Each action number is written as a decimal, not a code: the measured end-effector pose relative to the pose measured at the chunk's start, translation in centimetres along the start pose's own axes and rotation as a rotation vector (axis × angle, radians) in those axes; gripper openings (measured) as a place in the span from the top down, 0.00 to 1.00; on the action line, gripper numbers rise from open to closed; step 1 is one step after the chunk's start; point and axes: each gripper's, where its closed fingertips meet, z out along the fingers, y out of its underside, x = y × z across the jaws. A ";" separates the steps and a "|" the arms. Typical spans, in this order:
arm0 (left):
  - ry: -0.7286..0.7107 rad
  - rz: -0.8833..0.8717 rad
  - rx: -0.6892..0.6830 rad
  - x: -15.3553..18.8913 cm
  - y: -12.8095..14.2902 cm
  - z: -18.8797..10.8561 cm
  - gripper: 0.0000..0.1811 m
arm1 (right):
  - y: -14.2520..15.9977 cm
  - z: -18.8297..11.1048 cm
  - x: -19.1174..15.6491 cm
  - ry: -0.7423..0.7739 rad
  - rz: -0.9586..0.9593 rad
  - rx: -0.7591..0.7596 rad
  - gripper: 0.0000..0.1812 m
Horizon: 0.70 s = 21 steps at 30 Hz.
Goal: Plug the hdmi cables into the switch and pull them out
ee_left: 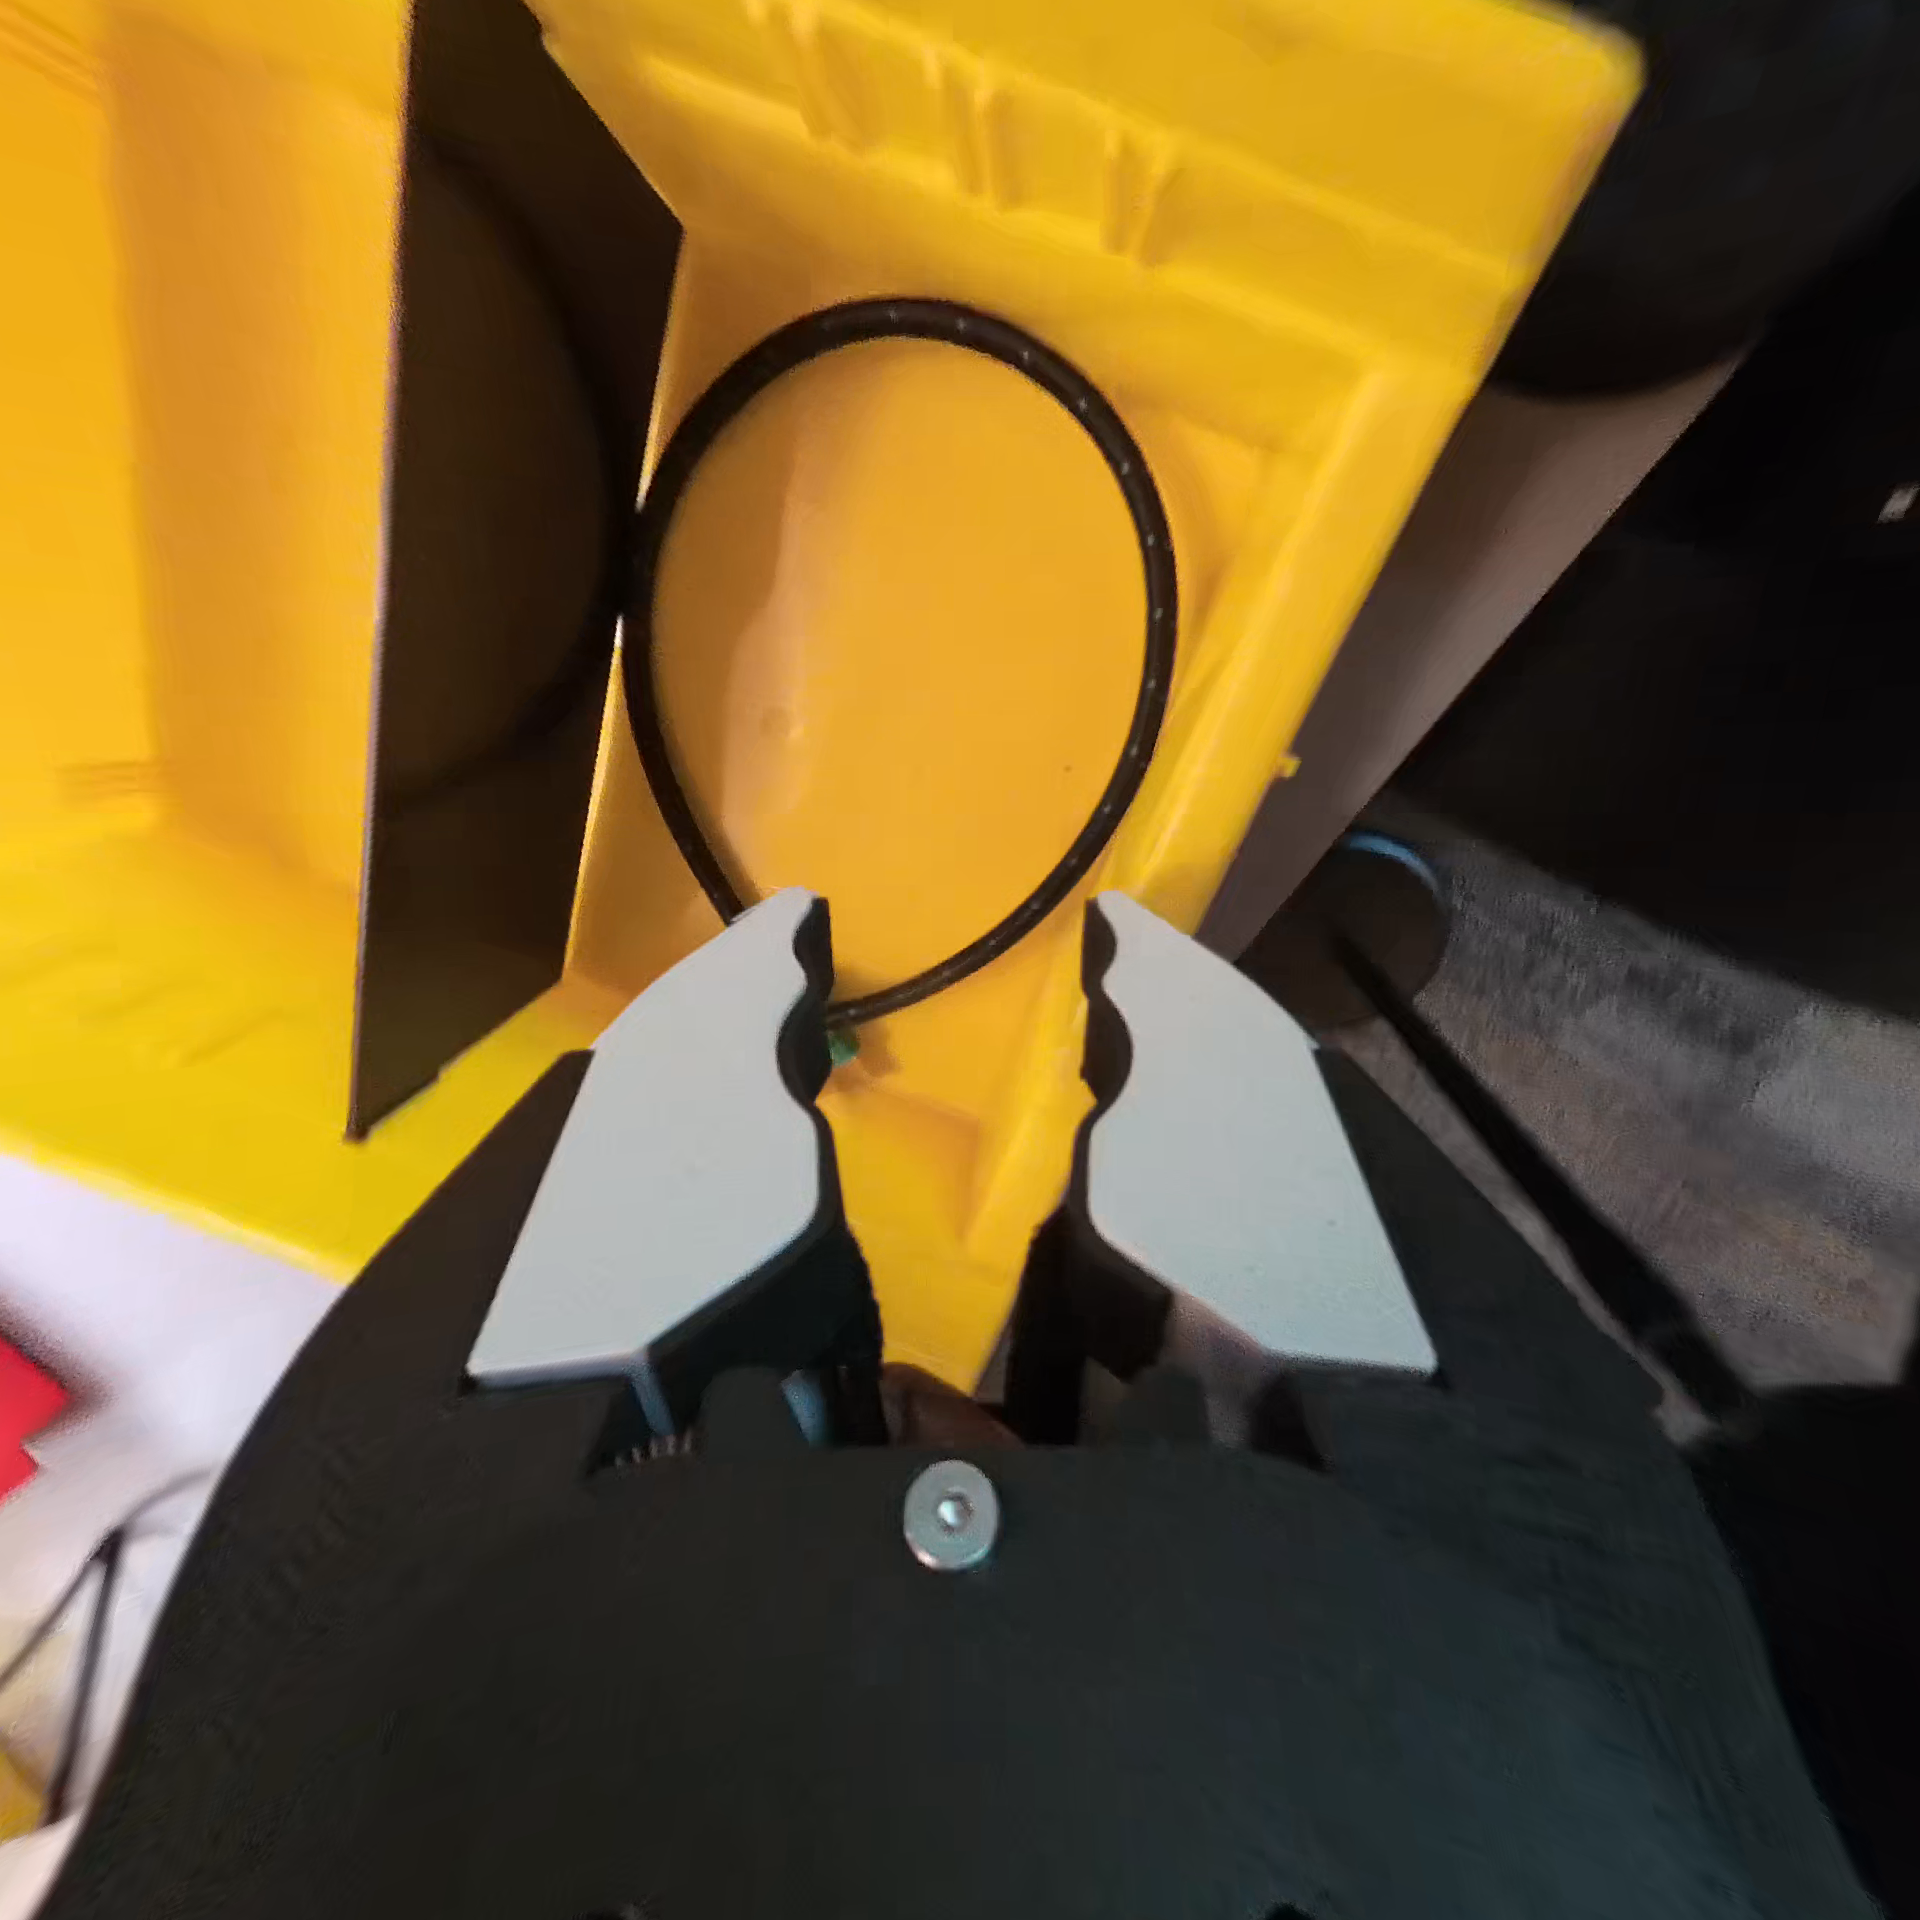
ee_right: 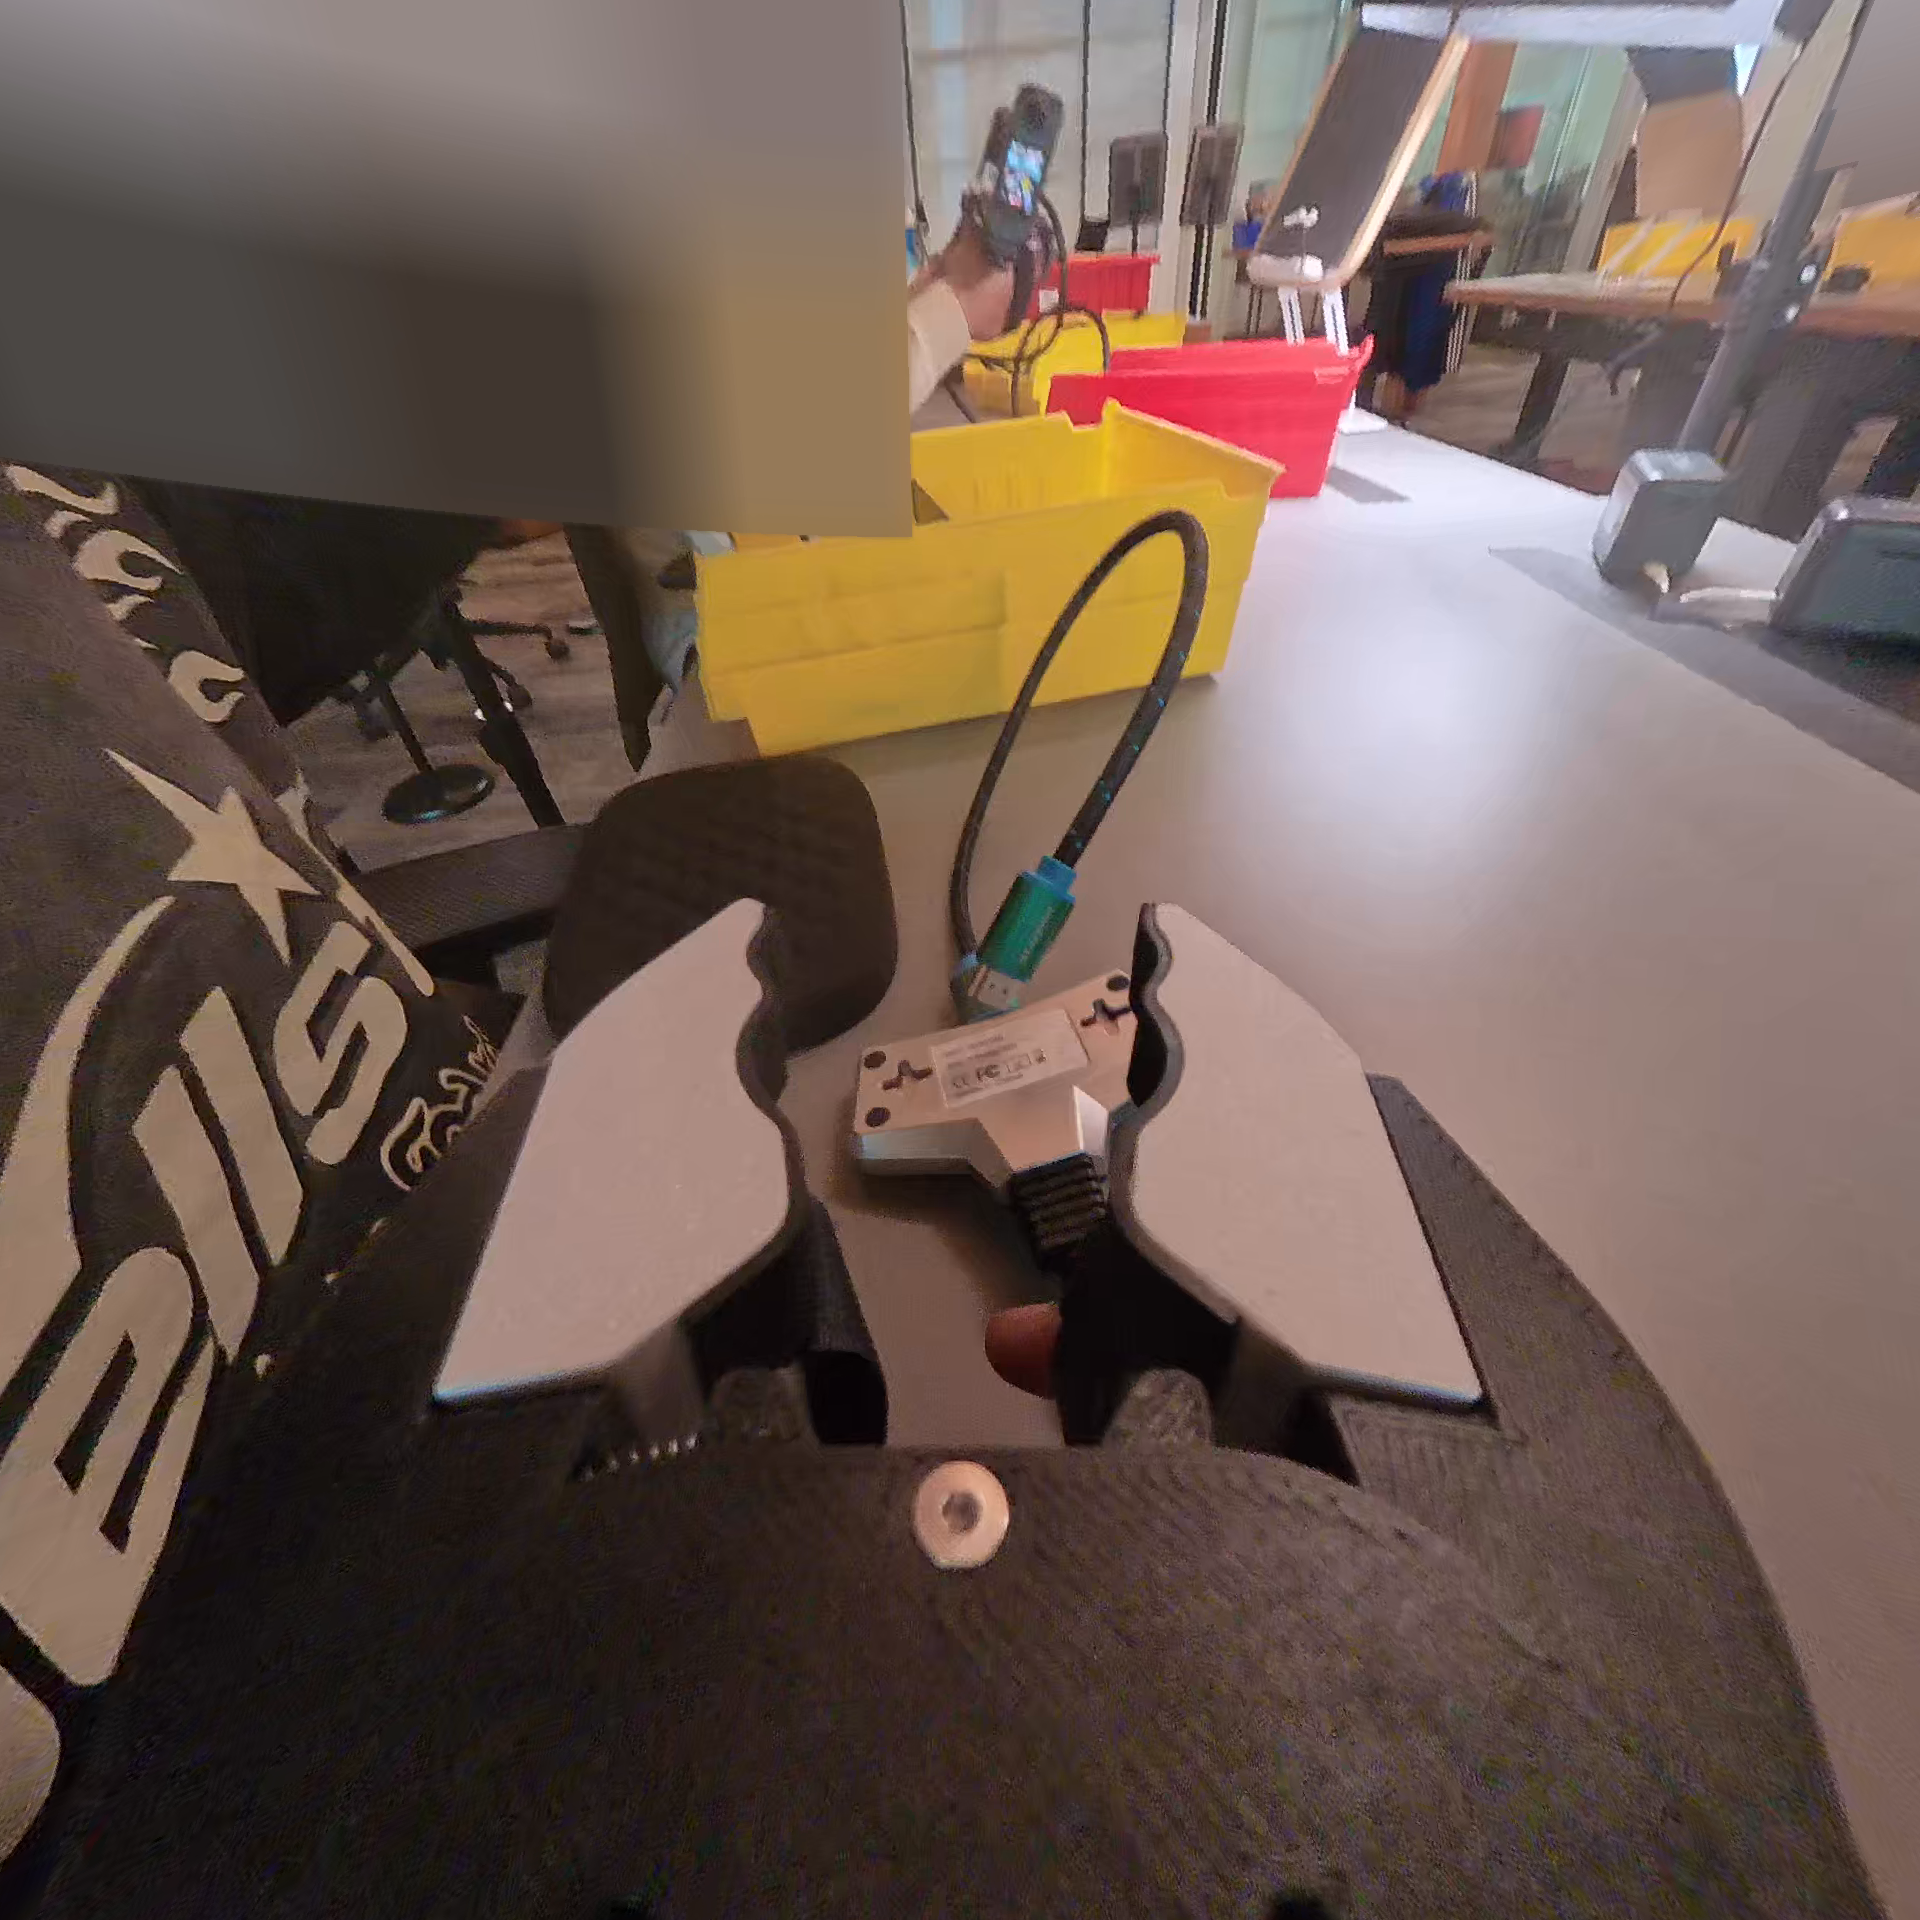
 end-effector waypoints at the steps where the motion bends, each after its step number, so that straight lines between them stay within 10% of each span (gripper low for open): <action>1: 0.031 0.033 -0.041 -0.2 0.6 0.6 0.77 | -0.4 -0.1 -0.3 -0.010 -0.004 0.029 0.64; 8: 0.047 0.185 -0.300 -2.2 4.5 3.4 0.75 | -1.8 -1.0 -0.5 -0.010 -0.016 0.131 0.65; 21: 0.054 0.247 -0.380 -1.6 5.5 5.1 0.89 | -2.0 -1.1 -0.6 -0.006 -0.031 0.152 0.66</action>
